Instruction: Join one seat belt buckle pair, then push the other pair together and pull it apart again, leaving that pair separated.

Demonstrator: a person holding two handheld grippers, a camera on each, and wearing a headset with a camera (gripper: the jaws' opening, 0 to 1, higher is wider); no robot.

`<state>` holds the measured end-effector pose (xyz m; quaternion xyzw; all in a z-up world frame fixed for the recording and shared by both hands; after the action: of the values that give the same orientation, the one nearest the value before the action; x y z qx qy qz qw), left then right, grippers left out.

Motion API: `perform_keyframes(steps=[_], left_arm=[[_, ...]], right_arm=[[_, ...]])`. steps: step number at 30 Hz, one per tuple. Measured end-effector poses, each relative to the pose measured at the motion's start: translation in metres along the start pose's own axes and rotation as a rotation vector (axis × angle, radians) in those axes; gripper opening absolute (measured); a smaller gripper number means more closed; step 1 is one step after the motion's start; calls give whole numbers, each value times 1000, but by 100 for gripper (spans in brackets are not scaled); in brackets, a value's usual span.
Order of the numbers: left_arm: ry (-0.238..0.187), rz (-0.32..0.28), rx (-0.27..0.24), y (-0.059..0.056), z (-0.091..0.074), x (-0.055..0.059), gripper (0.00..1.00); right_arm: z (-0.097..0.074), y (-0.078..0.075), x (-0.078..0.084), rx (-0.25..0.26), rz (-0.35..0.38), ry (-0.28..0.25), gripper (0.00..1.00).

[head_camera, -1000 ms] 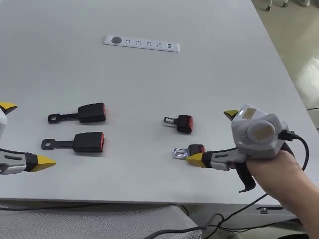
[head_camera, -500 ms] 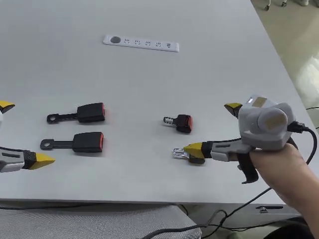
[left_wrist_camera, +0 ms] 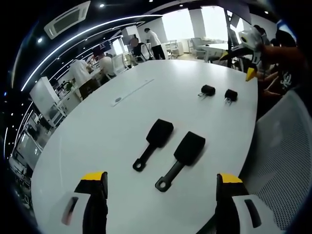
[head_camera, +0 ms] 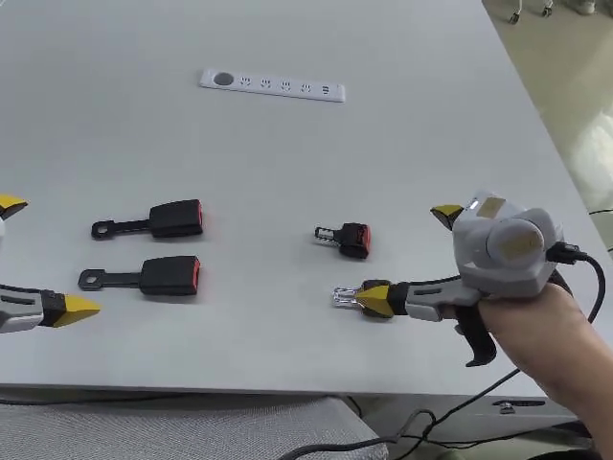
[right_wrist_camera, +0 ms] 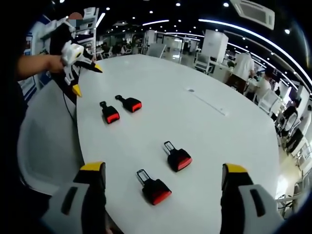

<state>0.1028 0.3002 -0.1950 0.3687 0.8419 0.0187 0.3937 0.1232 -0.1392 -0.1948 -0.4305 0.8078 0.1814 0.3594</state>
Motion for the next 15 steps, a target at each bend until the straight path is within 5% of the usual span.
perform_keyframes(steps=[15], left_arm=[[13,34,34,-6,2,-3,82]], right_arm=[[-3,0,0,-10,-12,24,90]])
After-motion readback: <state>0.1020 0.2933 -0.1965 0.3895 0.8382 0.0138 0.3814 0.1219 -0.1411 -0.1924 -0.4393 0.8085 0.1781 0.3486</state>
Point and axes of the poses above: the centre of the closed fingertips' face, and the gripper's own axes: z roughly forward along the fingers, y roughly to its left, x roughly out of its underside, the point moved 9 cm from there along -z, roughly backward along the fingers, and after that the axes turned 9 degrees about -x, right-handed, at the moved point
